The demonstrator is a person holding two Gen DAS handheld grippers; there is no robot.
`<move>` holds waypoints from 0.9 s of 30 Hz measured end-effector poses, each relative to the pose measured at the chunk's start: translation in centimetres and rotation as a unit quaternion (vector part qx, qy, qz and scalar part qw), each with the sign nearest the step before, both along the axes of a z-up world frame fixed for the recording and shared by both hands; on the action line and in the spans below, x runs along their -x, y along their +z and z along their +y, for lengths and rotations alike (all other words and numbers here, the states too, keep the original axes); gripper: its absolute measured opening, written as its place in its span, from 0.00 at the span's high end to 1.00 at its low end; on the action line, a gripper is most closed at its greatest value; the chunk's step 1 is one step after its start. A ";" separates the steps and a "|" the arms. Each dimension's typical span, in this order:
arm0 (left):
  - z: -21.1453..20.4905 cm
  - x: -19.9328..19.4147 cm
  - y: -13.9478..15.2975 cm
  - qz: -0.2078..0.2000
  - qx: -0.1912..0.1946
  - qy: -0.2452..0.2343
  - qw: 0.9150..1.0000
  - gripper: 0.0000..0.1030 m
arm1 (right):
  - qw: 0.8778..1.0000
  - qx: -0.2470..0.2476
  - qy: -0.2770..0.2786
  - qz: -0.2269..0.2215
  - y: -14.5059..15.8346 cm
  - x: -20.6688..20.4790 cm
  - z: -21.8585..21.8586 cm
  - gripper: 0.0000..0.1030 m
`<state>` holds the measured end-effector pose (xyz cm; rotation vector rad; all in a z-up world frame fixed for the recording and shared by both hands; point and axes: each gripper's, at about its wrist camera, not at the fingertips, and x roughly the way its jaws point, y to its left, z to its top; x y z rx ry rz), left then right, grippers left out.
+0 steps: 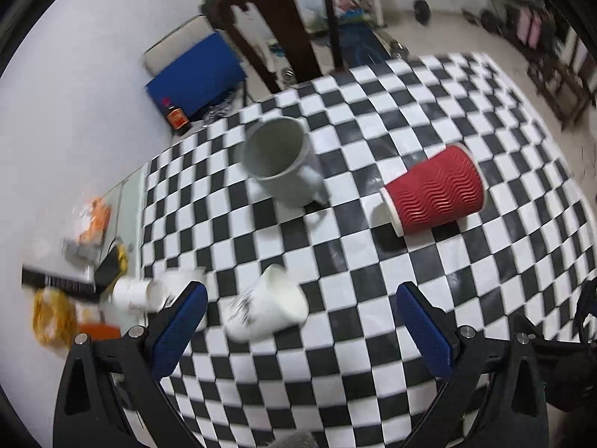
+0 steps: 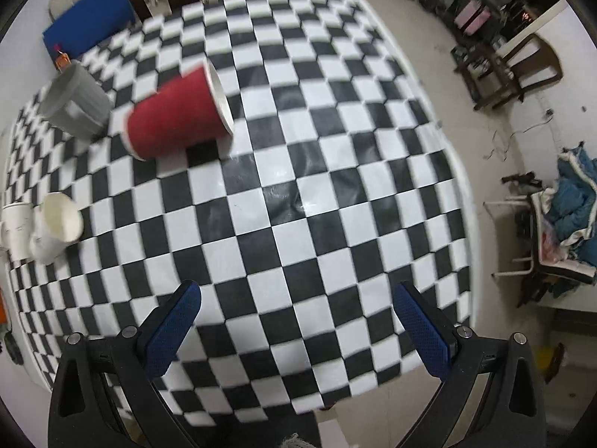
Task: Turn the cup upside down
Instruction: 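Reach the left tool to the red cup and grasp it, then lift the red cup with the left tool toward the right tool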
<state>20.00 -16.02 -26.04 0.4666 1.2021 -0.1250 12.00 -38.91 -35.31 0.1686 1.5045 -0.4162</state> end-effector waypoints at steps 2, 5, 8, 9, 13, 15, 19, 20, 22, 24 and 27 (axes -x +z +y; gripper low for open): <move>-2.1 -1.4 -2.0 0.004 -0.020 -0.029 0.999 0.00 | 1.000 -0.005 -0.004 0.015 -2.5 -0.8 -0.7 0.00; -5.3 -2.4 -3.9 0.001 -0.039 -0.087 0.995 0.00 | 0.999 -0.002 -0.010 0.031 -5.3 -1.6 -2.1 0.05; -8.4 -2.7 -5.4 0.004 -0.052 -0.159 0.986 0.01 | 0.999 -0.003 -0.025 0.042 -7.1 -2.3 -4.1 0.13; -9.4 -2.7 -5.9 0.006 -0.055 -0.180 0.982 0.01 | 0.999 -0.003 -0.031 0.043 -7.3 -2.4 -4.9 0.13; -12.8 -2.5 -7.7 0.018 -0.065 -0.262 0.963 0.05 | 0.997 -0.001 -0.055 0.045 -7.9 -2.8 -7.6 0.13; -14.1 -2.3 -8.6 0.025 -0.070 -0.296 0.952 0.08 | 0.997 0.000 -0.065 0.048 -8.0 -2.7 -8.6 0.13; -16.4 -1.9 -10.7 0.015 -0.102 -0.344 0.933 0.25 | 0.995 0.003 -0.079 0.055 -8.0 -2.2 -10.1 0.13; -16.8 -1.8 -10.8 -0.002 -0.107 -0.359 0.927 0.25 | 0.995 0.002 -0.082 0.056 -8.1 -2.1 -10.4 0.13; -17.0 -1.9 -11.0 -0.015 -0.109 -0.373 0.921 0.25 | 0.995 0.000 -0.086 0.059 -8.1 -1.9 -11.3 0.13; -17.1 -2.2 -11.0 -0.019 -0.109 -0.378 0.919 0.26 | 0.994 0.000 -0.090 0.060 -8.0 -1.6 -11.6 0.13; -17.0 -2.8 -11.0 -0.018 -0.106 -0.374 0.921 0.28 | 0.994 -0.004 -0.093 0.063 -8.1 -1.2 -12.7 0.13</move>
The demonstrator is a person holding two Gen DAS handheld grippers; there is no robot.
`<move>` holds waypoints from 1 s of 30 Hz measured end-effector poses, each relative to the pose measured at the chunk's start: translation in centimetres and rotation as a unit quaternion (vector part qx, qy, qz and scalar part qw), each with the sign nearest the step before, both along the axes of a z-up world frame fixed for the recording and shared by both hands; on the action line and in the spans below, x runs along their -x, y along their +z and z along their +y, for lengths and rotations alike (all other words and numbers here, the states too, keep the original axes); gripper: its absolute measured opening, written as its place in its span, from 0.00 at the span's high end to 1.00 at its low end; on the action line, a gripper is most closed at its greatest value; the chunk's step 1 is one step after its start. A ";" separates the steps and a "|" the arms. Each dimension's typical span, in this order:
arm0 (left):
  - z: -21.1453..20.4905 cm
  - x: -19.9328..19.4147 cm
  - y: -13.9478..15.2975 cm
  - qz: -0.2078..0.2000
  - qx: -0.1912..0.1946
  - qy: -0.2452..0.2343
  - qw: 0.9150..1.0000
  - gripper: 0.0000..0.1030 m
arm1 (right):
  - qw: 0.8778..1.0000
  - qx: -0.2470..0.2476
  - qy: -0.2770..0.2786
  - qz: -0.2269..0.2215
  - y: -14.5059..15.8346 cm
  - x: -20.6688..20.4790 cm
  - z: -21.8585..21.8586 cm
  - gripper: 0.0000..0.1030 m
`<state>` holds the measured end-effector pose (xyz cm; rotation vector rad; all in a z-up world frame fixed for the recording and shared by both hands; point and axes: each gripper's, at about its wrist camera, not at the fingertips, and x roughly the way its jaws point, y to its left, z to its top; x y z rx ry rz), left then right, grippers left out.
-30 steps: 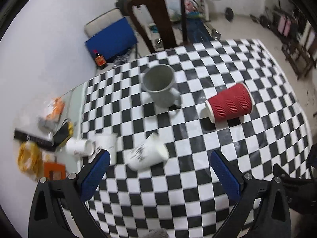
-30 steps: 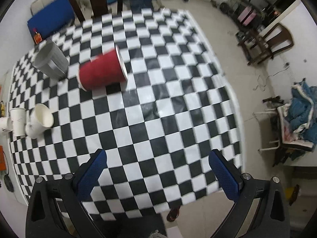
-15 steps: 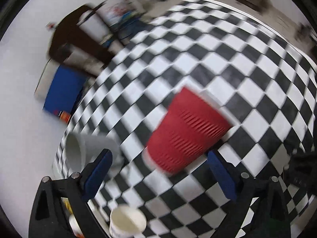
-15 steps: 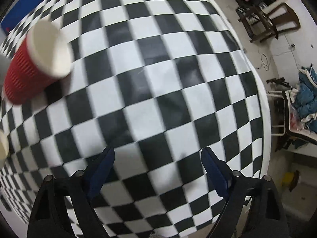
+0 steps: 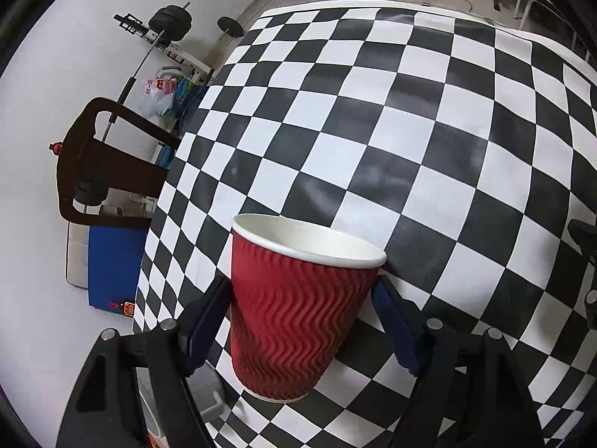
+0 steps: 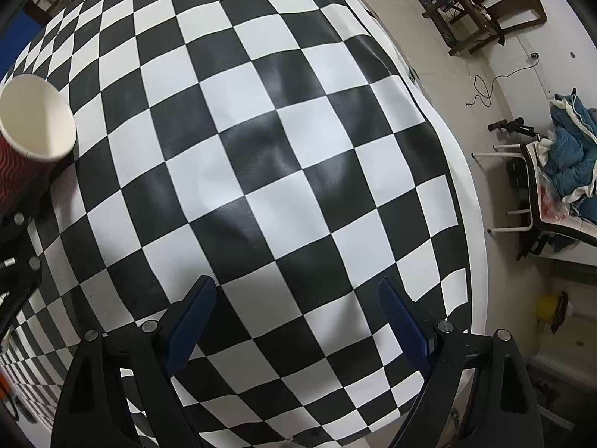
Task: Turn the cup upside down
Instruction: 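Lift the red cup with the left tool toward the right tool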
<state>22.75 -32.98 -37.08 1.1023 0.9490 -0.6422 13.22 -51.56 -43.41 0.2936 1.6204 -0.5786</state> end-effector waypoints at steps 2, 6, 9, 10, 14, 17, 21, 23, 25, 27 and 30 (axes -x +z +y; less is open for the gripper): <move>0.4 -0.5 0.2 0.005 0.004 0.016 1.000 0.28 | 1.000 -0.002 -0.002 -0.001 0.1 0.1 -0.4 0.13; 0.5 -1.1 1.2 0.031 0.017 0.069 0.997 0.28 | 1.000 -0.008 -0.009 -0.004 0.1 0.3 -1.5 0.13; 2.0 -1.5 2.6 0.064 0.036 0.129 0.989 0.28 | 1.000 -0.015 -0.010 -0.009 0.7 0.9 -1.9 0.13; 2.8 -1.7 3.0 0.075 0.042 0.150 0.985 0.28 | 1.000 -0.017 -0.011 -0.011 1.1 1.1 -2.0 0.13; 6.5 -1.7 4.6 0.139 0.070 0.249 0.956 0.28 | 1.000 -0.027 -0.009 -0.008 2.4 1.8 -1.4 0.12; 9.7 -0.6 4.9 0.174 0.085 0.313 0.930 0.28 | 0.999 -0.033 -0.003 -0.002 3.1 2.1 -0.2 0.12; 14.0 2.0 4.5 0.225 0.106 0.402 0.881 0.28 | 0.999 -0.040 0.012 0.005 3.6 2.9 1.6 0.12; 16.0 3.5 3.9 0.258 0.124 0.446 0.848 0.28 | 0.999 -0.044 0.021 0.009 3.7 3.4 2.8 0.12; 17.4 4.8 3.2 0.286 0.142 0.483 0.815 0.28 | 0.998 -0.046 0.030 0.013 3.7 3.8 4.0 0.12; 18.5 5.9 2.4 0.311 0.163 0.519 0.780 0.28 | 0.998 -0.047 0.036 0.017 3.5 4.4 5.0 0.12; 19.5 6.6 1.3 0.324 0.186 0.557 0.741 0.28 | 0.998 -0.051 0.042 0.021 3.4 5.5 6.1 0.12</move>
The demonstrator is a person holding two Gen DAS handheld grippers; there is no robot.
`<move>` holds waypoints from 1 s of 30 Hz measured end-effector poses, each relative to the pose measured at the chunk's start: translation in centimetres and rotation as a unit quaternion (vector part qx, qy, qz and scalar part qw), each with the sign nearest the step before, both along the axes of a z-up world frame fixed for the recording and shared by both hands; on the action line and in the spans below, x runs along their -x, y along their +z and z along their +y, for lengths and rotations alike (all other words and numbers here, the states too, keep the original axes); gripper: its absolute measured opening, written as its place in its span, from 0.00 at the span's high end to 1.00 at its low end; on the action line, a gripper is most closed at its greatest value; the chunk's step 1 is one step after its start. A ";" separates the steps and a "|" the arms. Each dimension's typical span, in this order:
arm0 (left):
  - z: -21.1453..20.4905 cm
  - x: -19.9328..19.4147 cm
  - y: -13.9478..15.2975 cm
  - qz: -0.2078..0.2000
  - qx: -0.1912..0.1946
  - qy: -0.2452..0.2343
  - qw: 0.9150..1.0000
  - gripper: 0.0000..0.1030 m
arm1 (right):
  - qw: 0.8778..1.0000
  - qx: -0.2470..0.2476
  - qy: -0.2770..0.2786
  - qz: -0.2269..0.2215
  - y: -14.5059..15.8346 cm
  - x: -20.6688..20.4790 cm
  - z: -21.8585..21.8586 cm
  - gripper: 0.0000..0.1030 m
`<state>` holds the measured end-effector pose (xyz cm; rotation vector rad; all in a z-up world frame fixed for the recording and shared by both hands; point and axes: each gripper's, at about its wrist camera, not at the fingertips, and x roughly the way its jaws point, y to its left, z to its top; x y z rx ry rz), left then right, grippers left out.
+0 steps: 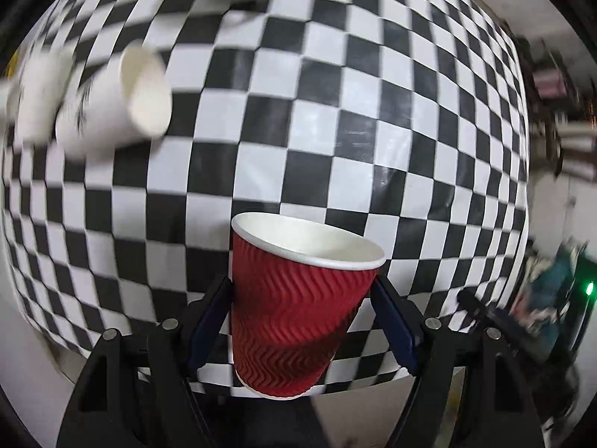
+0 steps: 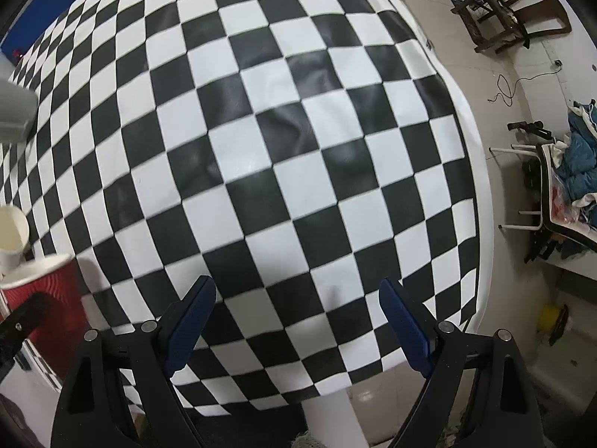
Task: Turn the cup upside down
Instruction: 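Lift the red cup with the left tool toward the right tool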
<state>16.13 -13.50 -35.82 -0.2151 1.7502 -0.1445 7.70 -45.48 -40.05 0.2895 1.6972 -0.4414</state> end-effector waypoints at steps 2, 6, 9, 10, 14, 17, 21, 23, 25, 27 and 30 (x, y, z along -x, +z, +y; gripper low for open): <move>-0.1 0.3 -0.7 -0.002 0.000 0.015 1.000 0.28 | 1.000 0.001 0.002 0.001 -0.2 0.6 -0.5 0.12; -0.5 0.6 -1.6 -0.004 -0.003 0.016 1.000 0.27 | 1.000 0.003 -0.001 0.002 -0.9 1.2 -0.8 0.12; -1.1 0.4 -2.2 -0.006 -0.011 0.010 1.000 0.25 | 1.000 0.005 -0.005 0.003 -1.2 1.6 -1.1 0.12; -1.5 0.4 -2.1 -0.008 -0.014 0.009 1.000 0.24 | 1.000 0.006 -0.006 0.003 -1.3 1.8 -1.4 0.12; -2.9 0.7 -2.0 -0.008 -0.022 -0.007 1.000 0.24 | 1.000 0.007 -0.012 0.002 -1.1 1.7 -1.8 0.12; -4.2 0.9 -2.4 -0.009 -0.034 -0.020 0.999 0.21 | 1.000 0.008 -0.016 0.000 -0.8 1.6 -2.1 0.12; -4.8 0.5 -2.8 -0.012 -0.041 -0.026 0.999 0.09 | 1.000 0.006 -0.021 -0.005 -0.4 1.7 -2.5 0.12; -5.0 0.2 -2.6 -0.015 -0.045 -0.029 0.998 0.09 | 1.000 0.006 -0.022 -0.007 -0.3 1.8 -2.6 0.12; -5.7 0.1 -2.9 -0.018 -0.049 -0.030 0.998 0.09 | 1.000 0.005 -0.024 -0.010 -0.1 1.9 -2.6 0.12; -5.7 0.3 -2.7 -0.023 -0.049 -0.030 0.998 0.09 | 1.000 0.004 -0.026 -0.013 0.1 2.1 -2.7 0.12; -5.9 0.6 -1.6 -0.034 -0.047 -0.034 0.998 0.09 | 0.999 0.002 -0.028 -0.016 0.5 2.4 -2.8 0.12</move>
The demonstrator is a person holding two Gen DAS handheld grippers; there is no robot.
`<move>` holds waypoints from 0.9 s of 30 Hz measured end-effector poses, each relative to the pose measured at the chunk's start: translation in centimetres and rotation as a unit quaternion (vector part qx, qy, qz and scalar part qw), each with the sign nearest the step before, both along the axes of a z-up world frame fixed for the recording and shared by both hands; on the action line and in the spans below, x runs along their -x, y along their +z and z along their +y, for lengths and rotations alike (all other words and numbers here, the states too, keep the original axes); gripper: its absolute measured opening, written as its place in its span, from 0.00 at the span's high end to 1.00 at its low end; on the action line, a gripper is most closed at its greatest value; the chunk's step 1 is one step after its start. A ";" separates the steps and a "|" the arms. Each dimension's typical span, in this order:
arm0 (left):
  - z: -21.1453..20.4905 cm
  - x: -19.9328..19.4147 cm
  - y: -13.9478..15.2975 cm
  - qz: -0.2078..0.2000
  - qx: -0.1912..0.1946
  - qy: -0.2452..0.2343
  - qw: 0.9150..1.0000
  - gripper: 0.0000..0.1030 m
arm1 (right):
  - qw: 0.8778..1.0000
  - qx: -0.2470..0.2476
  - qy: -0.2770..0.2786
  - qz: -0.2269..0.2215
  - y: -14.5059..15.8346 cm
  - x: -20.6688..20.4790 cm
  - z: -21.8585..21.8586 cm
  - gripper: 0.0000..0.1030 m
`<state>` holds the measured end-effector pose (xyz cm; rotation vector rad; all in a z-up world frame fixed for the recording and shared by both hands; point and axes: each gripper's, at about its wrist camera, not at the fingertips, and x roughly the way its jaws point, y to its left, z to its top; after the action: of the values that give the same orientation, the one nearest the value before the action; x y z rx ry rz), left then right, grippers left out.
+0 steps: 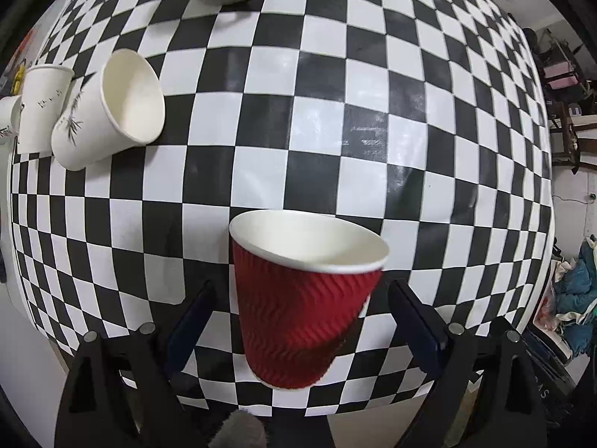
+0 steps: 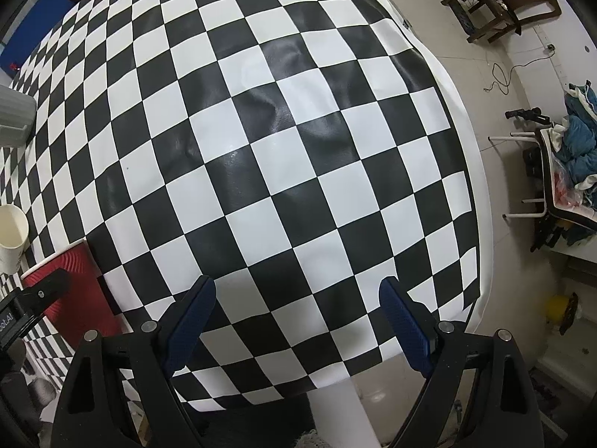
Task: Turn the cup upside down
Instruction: 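Lift the red cup with the left tool toward the right tool, then grasp the red cup with the right tool while the left tool releases it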
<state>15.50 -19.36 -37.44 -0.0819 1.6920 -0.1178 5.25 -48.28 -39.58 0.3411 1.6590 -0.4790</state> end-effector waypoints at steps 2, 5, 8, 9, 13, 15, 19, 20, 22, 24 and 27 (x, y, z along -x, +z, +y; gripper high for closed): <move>0.0 0.3 1.3 -0.010 0.003 -0.002 1.000 0.09 | 1.000 -0.001 -0.001 -0.003 0.3 0.3 0.0 0.12; 0.2 0.7 4.3 -0.039 0.019 -0.006 0.999 0.09 | 1.000 -0.006 0.001 -0.011 1.2 0.5 0.2 0.12; 1.4 1.5 8.0 -0.095 0.019 -0.022 0.995 0.01 | 0.999 -0.009 0.027 -0.023 2.9 0.5 1.2 0.12; 2.1 1.9 9.2 -0.119 0.014 -0.027 0.992 0.00 | 0.998 -0.004 0.049 -0.030 3.7 0.4 1.9 0.12; 5.4 3.5 11.8 -0.198 -0.034 -0.027 0.979 0.00 | 0.981 0.029 0.185 -0.052 6.2 -1.2 6.3 0.08; 7.1 4.5 12.0 -0.225 -0.069 -0.025 0.971 0.00 | 0.959 0.050 0.274 -0.055 7.0 -2.0 9.3 0.08; 9.4 6.1 9.5 -0.226 -0.121 -0.018 0.967 0.00 | 0.860 0.119 0.496 -0.038 7.2 -3.3 17.2 0.08; 10.0 6.5 8.3 -0.218 -0.135 -0.013 0.966 0.00 | 0.823 0.141 0.549 -0.029 6.8 -3.2 19.2 0.08; 11.4 7.4 6.5 -0.202 -0.146 0.001 0.969 0.00 | 0.733 0.182 0.655 -0.010 5.7 -2.3 22.9 0.08; 12.5 8.1 4.8 -0.186 -0.155 0.012 0.970 0.00 | 0.625 0.220 0.749 0.013 4.0 -1.1 25.8 0.08; 13.3 8.9 2.1 -0.160 -0.166 0.024 0.973 0.00 | 0.409 0.279 0.868 0.033 0.8 2.0 28.3 0.08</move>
<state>6.61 -6.08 -35.38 0.1414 1.3657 0.1808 3.29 -20.00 -38.79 -1.8566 0.9584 0.6400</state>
